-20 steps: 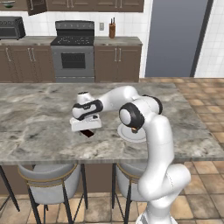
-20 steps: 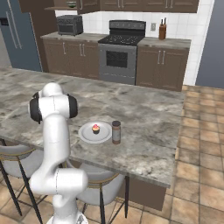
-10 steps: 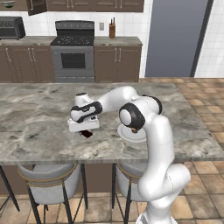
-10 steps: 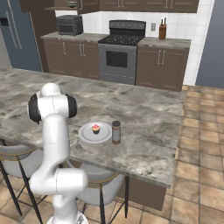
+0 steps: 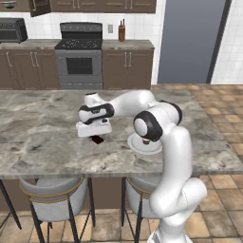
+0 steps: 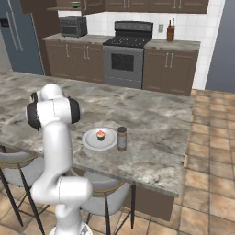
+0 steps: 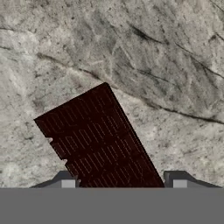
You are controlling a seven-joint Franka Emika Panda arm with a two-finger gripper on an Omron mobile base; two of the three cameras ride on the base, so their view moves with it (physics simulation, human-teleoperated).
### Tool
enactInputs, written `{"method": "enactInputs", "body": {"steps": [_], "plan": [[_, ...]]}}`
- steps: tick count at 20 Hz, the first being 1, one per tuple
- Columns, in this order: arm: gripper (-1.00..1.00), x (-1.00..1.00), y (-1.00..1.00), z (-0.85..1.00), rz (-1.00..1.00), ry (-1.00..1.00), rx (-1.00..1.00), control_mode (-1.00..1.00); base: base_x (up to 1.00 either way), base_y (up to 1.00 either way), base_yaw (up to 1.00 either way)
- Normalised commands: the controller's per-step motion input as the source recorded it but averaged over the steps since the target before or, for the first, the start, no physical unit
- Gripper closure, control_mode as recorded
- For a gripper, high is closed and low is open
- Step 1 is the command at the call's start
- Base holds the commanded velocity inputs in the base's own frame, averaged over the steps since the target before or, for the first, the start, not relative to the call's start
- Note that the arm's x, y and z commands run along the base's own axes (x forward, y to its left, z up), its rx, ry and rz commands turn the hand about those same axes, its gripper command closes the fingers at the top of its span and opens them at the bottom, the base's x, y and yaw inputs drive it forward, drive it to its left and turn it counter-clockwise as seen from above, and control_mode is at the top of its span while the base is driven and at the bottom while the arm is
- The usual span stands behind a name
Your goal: Take the cinnamon bottle from the cabinet and place it on the dining table, next to the plate with the cupcake. Then take the chocolate from the dining counter and place it on the cupcake plate.
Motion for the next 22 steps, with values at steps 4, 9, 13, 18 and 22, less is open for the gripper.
{"method": "enactInputs", "body": {"steps": [4, 9, 13, 18, 22], "plan": [[1.0, -0.45, -0.8, 0.31, -0.03, 0.0, 0.0, -1.0, 0.0, 0.0, 0.0], [1.0, -0.53, -0.94, 0.23, -0.02, 0.0, 0.0, -1.0, 0.0, 0.0, 0.0], [1.0, -0.62, -0.99, 0.0, 0.0, 0.0, 0.01, -1.0, 0.0, 0.0, 0.0], [1.0, -0.22, -0.8, 0.0, 0.0, 0.01, 0.0, -1.0, 0.0, 0.0, 0.0], [1.0, 0.0, -0.23, -0.19, 0.0, 0.07, 0.0, -1.0, 0.0, 0.0, 0.0]]}}
